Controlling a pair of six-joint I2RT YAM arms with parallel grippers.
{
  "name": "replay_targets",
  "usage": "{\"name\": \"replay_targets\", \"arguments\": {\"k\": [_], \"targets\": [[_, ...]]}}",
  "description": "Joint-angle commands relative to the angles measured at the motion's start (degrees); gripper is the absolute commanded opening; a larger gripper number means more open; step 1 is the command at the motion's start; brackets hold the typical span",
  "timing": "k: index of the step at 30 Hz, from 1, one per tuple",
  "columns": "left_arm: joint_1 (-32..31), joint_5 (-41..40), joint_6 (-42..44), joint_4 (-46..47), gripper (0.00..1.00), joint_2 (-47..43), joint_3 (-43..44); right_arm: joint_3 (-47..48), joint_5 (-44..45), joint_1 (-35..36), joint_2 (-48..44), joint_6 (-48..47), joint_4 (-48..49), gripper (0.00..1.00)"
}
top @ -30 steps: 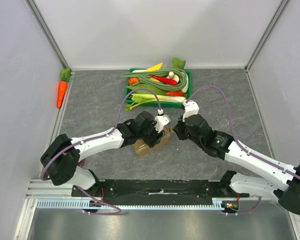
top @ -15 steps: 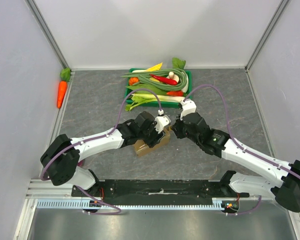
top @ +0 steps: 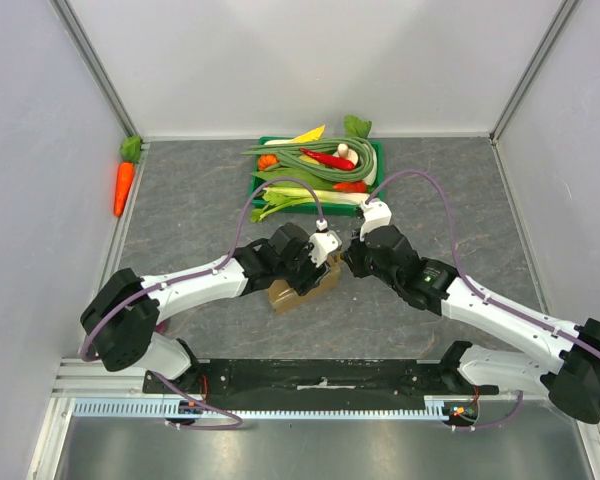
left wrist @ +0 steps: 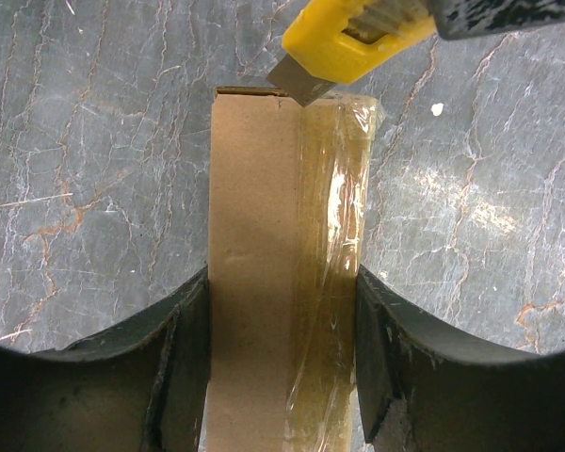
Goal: Unpack the express box
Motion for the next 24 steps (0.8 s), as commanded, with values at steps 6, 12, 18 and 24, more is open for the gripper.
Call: {"name": "replay_targets", "arguments": {"k": [6, 12, 18, 24], "targets": [[-0.08, -1.96, 2.95, -9.10, 0.23, 1.55, -3.35, -0.57, 1.08, -0.52, -0.91, -0.35, 2.90, 0.00], [-0.08, -2.05, 2.78, -9.10, 0.22, 1.64, -3.53, -0.48, 0.91, -0.61, -1.26, -0.53, 3.52, 0.00], [-0.17, -2.14, 2.86, -9.28, 0.22, 1.82, -3.61, -0.74, 0.39, -0.70, -0.30, -0.71, 3.87, 0.00], [-0.08, -2.32, 2.86, -9.28, 0.22, 1.91, -3.61, -1.44, -0.06, -0.79, 1.02, -0.88, 4.22, 0.00]]}}
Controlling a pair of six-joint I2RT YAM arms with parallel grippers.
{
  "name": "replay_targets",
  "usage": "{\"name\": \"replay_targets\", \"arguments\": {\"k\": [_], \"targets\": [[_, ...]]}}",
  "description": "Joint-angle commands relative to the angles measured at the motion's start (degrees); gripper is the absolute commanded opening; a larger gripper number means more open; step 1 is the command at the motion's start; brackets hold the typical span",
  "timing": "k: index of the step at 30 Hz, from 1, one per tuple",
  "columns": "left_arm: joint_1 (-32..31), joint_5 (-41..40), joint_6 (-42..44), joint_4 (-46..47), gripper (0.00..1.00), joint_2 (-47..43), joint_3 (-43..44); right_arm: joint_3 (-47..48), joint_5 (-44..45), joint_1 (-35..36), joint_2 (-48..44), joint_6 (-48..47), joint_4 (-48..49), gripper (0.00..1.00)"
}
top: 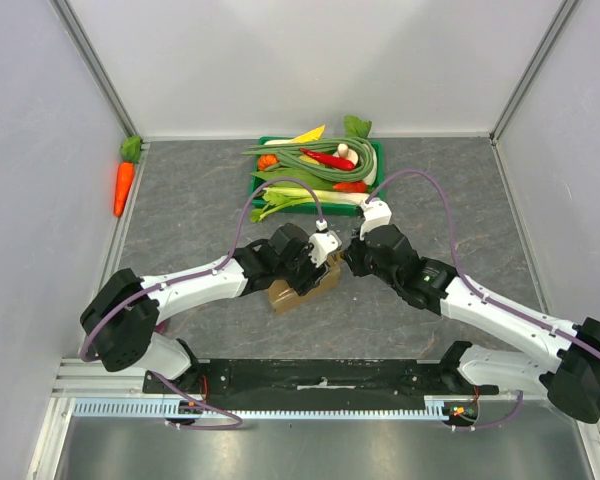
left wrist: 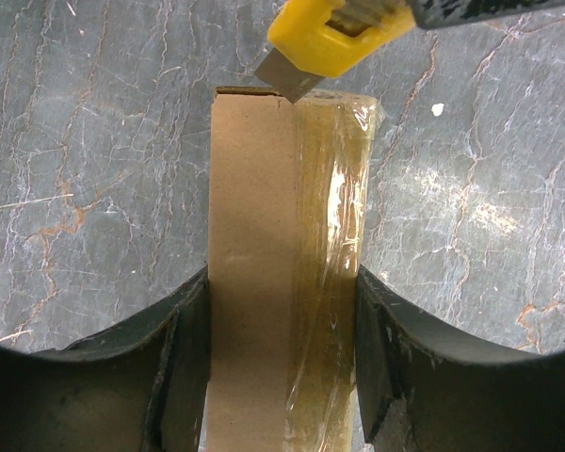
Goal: Unpack the express box
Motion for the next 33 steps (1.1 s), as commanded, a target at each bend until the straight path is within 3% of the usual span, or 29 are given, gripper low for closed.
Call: {"name": "replay_targets", "arguments": {"k": [1, 33], "targets": [[-0.17, -2.40, 2.73, -9.54, 0.22, 2.02, -3.35, -1.31, 0.22, -0.22, 0.89, -0.64, 3.09, 0.00], [-0.17, -2.84, 3.17, -10.16, 0.20, 2.28, -3.79, -0.87, 0.31, -0.39, -0.34, -1.96, 3.88, 0.00]]}}
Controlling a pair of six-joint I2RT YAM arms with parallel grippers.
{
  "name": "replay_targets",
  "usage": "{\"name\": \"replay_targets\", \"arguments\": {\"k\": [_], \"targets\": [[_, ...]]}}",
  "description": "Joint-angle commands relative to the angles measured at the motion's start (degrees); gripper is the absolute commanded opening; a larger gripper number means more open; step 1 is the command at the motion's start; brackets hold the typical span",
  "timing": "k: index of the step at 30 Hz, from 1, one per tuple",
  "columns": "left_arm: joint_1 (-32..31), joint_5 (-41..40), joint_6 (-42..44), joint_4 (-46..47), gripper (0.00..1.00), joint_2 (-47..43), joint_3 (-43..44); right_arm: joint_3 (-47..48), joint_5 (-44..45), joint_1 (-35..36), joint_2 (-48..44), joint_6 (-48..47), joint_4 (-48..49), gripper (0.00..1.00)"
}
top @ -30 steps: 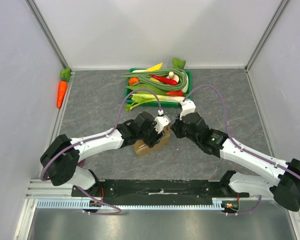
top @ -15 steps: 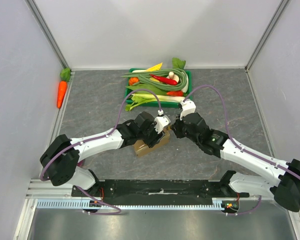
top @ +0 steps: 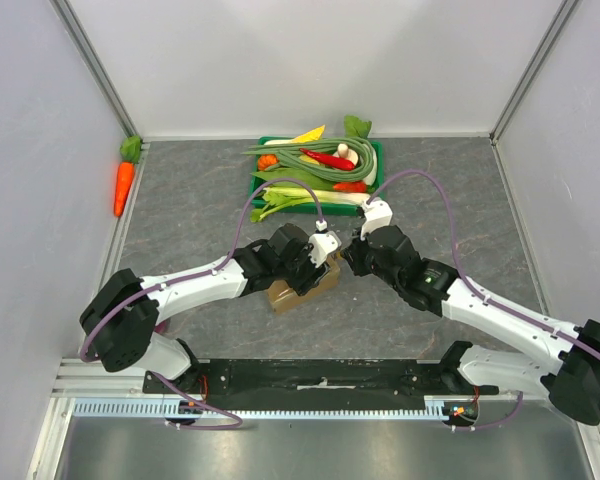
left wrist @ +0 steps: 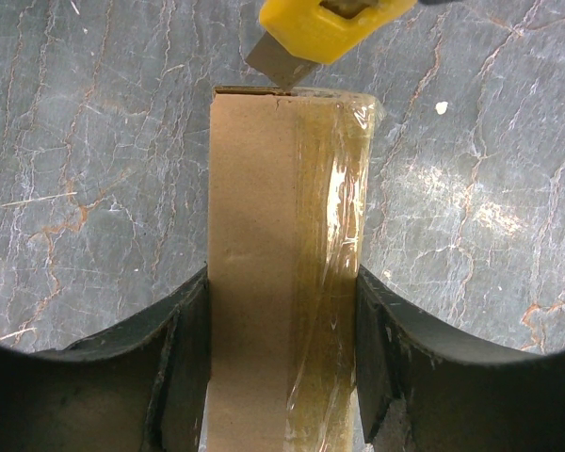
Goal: Unpack the express box
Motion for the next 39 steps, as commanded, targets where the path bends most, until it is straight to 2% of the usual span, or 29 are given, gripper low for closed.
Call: {"name": "replay_targets", "arguments": {"k": [1, 14, 21, 28, 34, 39], "targets": [[-0.17, -2.38, 3.00, -10.16, 0.20, 2.39, -3.70, 0.02, 0.42, -0.20, 0.51, -0.78, 2.00, 0.00], [-0.17, -2.91, 3.26, -10.33, 0.19, 2.65, -3.79, -1.74, -1.86, -0.20, 2.10, -1.39, 1.56, 0.00], [-0.08, -3.62, 3.17, -10.94, 0.17, 3.53, -3.71, -0.60, -5.98, -0.20, 1.05, -2.01, -6.16, 0.00], [0.01, -5.55, 1.86, -12.53, 0.15, 5.73, -3.00, 5.46, -9.85, -0.55, 1.83, -4.29, -17.23, 0.00], [0.10, -5.46, 1.50, -12.70, 0.15, 6.34, -2.91, 6.17, -11.97, -1.16, 2.27, -5.26, -19.44, 0.00], [0.10, -5.02, 1.77, -12.62, 0.14, 5.82, -2.91, 4.68, -11.62, -1.25, 4.55, -5.35, -17.26, 0.00]]}}
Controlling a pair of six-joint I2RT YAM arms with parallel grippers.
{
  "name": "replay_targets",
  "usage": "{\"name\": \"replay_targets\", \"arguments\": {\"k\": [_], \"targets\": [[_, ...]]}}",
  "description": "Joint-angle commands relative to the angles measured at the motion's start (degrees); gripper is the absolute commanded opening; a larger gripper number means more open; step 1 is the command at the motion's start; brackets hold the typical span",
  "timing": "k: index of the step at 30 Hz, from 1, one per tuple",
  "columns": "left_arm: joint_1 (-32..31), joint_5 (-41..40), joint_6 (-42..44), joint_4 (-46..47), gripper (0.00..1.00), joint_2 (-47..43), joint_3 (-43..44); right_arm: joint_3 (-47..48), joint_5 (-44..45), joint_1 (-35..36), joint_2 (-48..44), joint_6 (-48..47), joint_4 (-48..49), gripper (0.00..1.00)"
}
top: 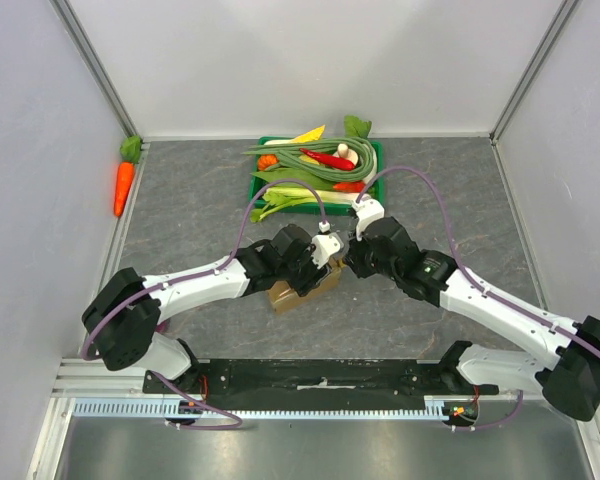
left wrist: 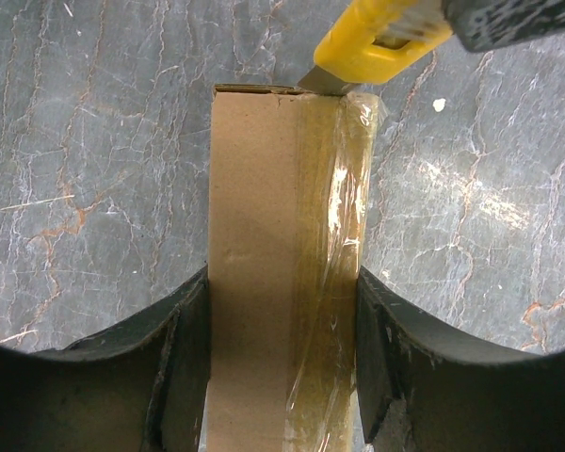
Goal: Unpack the express box
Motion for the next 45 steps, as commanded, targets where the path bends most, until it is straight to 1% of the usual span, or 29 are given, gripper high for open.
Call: {"name": "replay_targets", "arguments": {"k": [1, 7, 11, 16, 19, 34, 36, 45], "targets": [[0.75, -4.32, 1.53, -11.70, 0.14, 4.61, -3.70, -0.78, -4.67, 0.37, 3.26, -0.78, -6.19, 0.00], [0.75, -3.71, 1.62, -11.52, 0.14, 4.26, -3.26, -2.28, -5.55, 0.10, 7.14, 0.36, -3.99, 0.00], [0.75, -3.88, 1.70, -11.52, 0.13, 4.61, -3.09, -2.02, -5.20, 0.02, 4.51, 0.89, -4.51, 0.00], [1.01, -4.32, 1.18, -11.70, 0.13, 4.88, -3.35, 0.35, -5.02, -0.86, -0.41, 0.54, -8.55, 0.00], [1.28, -4.49, 0.82, -11.96, 0.13, 5.32, -3.35, 1.06, -5.46, -1.39, -1.56, 0.01, -10.22, 0.00], [2.25, -5.55, 0.21, -13.81, 0.13, 8.48, -1.24, 3.60, -5.90, -2.36, -5.16, 0.36, -13.39, 0.00], [2.25, -5.29, 0.03, -13.90, 0.13, 8.39, -1.15, 3.87, -6.25, -2.45, -4.55, -0.25, -13.74, 0.00], [2.25, -4.59, -0.76, -13.81, 0.14, 8.39, -0.89, -0.69, -6.87, -2.80, -2.35, 0.45, -12.78, 0.00]]}}
